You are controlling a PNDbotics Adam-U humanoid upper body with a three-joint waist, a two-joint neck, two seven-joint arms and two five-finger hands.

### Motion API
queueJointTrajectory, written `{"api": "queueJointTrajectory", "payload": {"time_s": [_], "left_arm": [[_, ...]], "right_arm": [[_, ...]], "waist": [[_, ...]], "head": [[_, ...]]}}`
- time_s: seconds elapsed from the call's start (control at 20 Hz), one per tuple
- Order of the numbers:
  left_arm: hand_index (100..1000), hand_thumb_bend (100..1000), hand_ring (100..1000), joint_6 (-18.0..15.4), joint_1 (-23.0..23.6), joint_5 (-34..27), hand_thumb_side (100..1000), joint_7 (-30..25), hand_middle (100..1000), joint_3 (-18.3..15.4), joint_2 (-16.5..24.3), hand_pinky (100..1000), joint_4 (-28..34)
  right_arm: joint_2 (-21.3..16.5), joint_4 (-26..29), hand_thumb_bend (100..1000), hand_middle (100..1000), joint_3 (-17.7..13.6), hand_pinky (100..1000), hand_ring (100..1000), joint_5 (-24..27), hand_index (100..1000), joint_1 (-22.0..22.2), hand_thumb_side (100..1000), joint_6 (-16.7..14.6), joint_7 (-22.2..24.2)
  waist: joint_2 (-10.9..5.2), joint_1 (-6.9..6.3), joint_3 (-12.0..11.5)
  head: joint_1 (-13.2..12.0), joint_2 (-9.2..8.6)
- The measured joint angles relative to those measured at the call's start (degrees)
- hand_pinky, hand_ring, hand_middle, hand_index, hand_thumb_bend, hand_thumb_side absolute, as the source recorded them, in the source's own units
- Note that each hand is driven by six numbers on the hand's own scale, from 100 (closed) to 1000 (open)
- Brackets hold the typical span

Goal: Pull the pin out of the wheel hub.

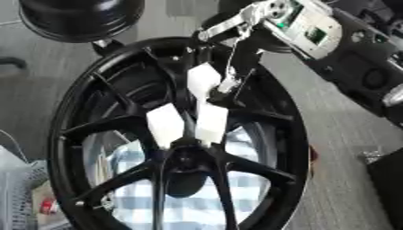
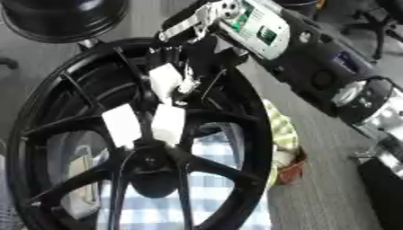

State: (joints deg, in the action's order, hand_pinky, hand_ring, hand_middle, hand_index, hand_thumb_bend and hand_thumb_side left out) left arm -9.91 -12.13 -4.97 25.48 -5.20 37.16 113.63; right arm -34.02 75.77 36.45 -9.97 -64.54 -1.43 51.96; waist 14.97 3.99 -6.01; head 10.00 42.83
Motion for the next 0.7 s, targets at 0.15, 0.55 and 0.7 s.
{"api": "queueJointTrajectory", "payload": {"time_s": [0.15,0.55,0.7], "left_arm": [[881,307,875,0.06,0.00,0.00,737,0.09,734,-0.03,-0.01,770,0.00],[881,308,876,-0.03,0.00,0.00,737,0.27,734,-0.32,-0.43,770,0.00],[881,308,876,-0.08,0.00,0.00,737,0.33,734,-0.32,-0.43,771,0.00]], "right_arm": [[0.01,0.00,388,736,0.21,843,806,0.19,778,-0.01,186,0.44,0.03],[0.07,-0.36,192,620,0.26,839,778,0.59,686,-0.01,155,1.13,0.05],[0.23,-0.36,159,588,0.26,838,771,0.89,660,-0.01,134,1.26,0.08]], "waist": [[0.00,0.09,-0.01],[0.00,0.37,-0.18],[0.00,0.39,-0.18]], "head": [[-0.01,0.00],[-0.01,0.00],[-0.01,0.00]]}}
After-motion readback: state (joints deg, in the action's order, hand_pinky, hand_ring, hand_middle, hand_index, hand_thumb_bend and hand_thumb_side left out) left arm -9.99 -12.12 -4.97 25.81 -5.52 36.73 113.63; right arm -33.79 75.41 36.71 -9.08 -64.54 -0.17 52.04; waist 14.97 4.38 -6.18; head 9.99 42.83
